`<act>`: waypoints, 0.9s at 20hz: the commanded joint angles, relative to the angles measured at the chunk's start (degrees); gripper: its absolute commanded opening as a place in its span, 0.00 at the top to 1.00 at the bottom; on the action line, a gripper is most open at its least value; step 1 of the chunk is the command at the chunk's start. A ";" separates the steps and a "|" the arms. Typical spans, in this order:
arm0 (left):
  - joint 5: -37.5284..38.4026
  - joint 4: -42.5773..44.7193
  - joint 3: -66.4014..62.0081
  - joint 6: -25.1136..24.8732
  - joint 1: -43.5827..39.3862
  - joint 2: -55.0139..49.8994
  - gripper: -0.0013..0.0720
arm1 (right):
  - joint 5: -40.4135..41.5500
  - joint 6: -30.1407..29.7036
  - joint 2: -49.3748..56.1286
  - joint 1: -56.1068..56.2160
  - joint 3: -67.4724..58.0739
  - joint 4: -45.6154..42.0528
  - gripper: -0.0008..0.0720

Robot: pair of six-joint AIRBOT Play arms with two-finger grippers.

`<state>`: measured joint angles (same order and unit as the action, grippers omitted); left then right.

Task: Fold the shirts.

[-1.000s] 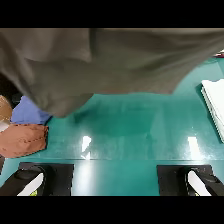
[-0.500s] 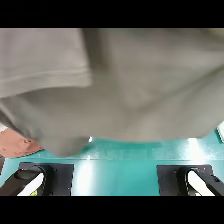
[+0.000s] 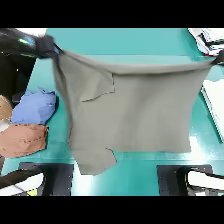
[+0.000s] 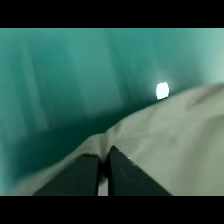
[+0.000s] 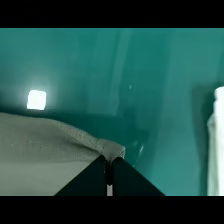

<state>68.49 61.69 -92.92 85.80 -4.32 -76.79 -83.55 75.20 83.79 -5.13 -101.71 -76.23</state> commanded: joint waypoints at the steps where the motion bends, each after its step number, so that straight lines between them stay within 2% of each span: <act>1: -8.55 -0.04 2.01 -1.95 0.07 -13.38 0.94 | 3.39 -0.26 12.24 0.48 -1.20 0.15 0.97; 3: -15.43 -0.24 1.36 -2.19 0.07 -17.75 0.94 | 5.44 -0.26 17.16 0.50 -6.38 0.15 0.97; 6: -20.11 -0.13 0.96 -2.25 0.15 -19.32 0.94 | 6.05 -0.26 20.74 0.48 -12.90 0.09 0.97; 7: -19.47 -0.17 0.87 -2.25 0.52 -19.23 0.94 | 5.73 -0.28 20.76 0.46 -13.68 -0.13 0.97; 9: -12.83 -0.04 -0.17 -3.08 1.79 -19.19 0.94 | 4.35 -1.07 19.32 0.48 -12.17 -0.39 0.97; 11: -3.28 0.55 -0.39 -5.07 3.23 -19.19 0.94 | 3.15 -1.18 16.79 0.48 -6.95 -0.37 0.97; 13: 2.45 2.97 0.74 -7.23 3.50 -19.19 0.94 | 4.92 -1.18 13.90 0.74 0.90 -0.37 0.97; 15: 3.48 3.06 3.87 -8.26 3.48 -19.21 0.94 | 8.24 -1.16 11.67 1.09 8.83 -0.31 0.97; 18: -0.70 3.04 10.32 -8.11 3.48 -19.21 0.94 | 11.74 -1.11 10.21 1.66 16.39 0.22 0.97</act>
<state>67.92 64.23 -87.02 78.56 -1.02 -95.94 -75.16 74.11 95.77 -4.01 -92.55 -76.44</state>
